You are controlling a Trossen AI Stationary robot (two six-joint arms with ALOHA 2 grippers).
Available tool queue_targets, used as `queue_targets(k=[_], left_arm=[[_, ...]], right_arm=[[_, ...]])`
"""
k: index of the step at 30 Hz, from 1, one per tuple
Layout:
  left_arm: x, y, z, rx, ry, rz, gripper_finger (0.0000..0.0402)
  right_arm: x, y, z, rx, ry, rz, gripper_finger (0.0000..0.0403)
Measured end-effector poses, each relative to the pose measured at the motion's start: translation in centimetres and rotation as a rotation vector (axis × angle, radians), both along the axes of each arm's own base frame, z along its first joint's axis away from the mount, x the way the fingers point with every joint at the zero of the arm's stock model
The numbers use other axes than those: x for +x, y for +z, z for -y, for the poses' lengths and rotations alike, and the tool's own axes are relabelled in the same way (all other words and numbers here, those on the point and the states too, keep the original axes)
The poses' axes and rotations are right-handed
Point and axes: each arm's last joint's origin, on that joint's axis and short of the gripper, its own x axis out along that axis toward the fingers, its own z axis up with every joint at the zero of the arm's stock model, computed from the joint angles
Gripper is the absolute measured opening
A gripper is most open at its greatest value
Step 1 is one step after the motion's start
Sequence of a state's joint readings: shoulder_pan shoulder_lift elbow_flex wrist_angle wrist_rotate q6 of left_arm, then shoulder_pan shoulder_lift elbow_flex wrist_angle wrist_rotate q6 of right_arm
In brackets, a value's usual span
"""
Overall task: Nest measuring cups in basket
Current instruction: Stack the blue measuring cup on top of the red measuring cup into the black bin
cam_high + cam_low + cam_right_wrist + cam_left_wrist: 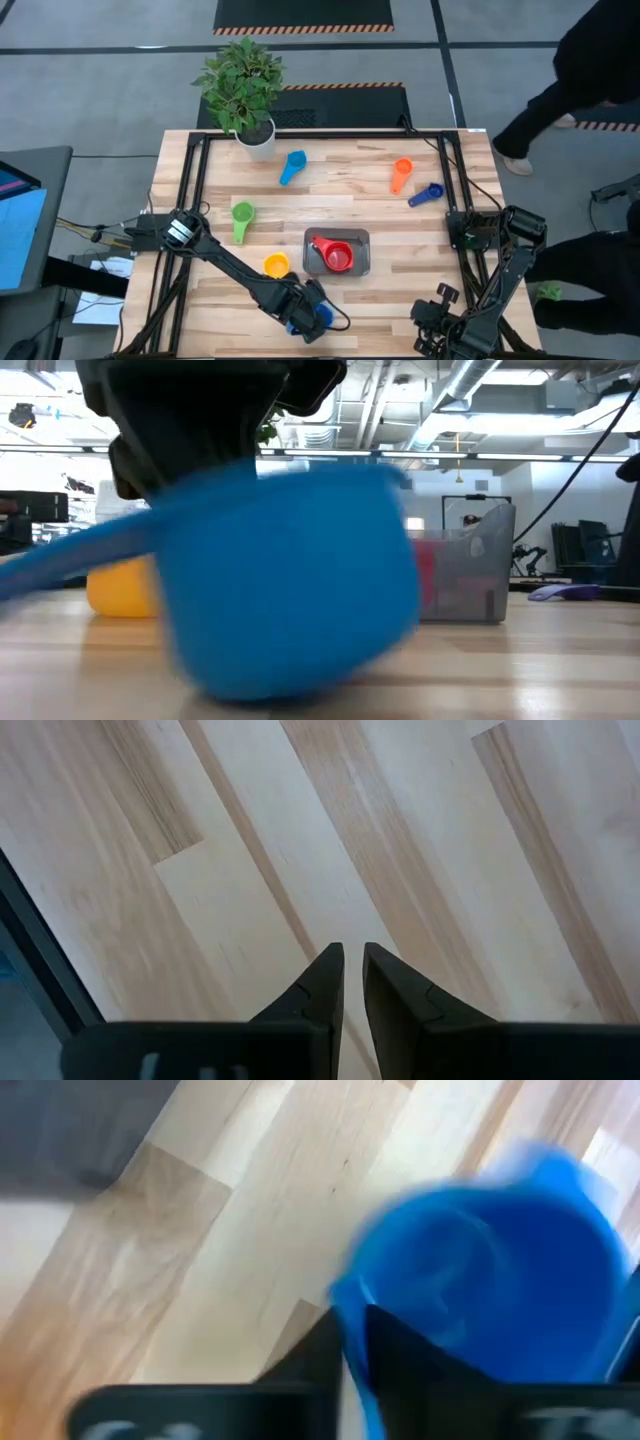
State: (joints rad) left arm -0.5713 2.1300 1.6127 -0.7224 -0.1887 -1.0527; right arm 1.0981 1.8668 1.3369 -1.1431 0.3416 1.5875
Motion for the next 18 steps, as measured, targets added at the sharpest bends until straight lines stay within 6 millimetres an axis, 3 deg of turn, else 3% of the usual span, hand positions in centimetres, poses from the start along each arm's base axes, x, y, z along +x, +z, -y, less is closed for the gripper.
queue_targets(k=[7,13,18], left_arm=[[-0.1,1.0,0.1,0.016,-0.111,-0.026,0.0003],[0.7,4.7,0.3,0.108,-0.262,0.019,0.0002],[1.3,8.1,-0.7,0.32,-0.416,0.054,0.0002]], right_arm=[[0.0,0.0,0.0,-0.001,0.0,-0.001,0.0065],[0.0,0.0,0.0,-0.001,0.002,-0.001,0.0065],[0.0,0.0,0.0,-0.002,0.002,-0.001,0.0065]])
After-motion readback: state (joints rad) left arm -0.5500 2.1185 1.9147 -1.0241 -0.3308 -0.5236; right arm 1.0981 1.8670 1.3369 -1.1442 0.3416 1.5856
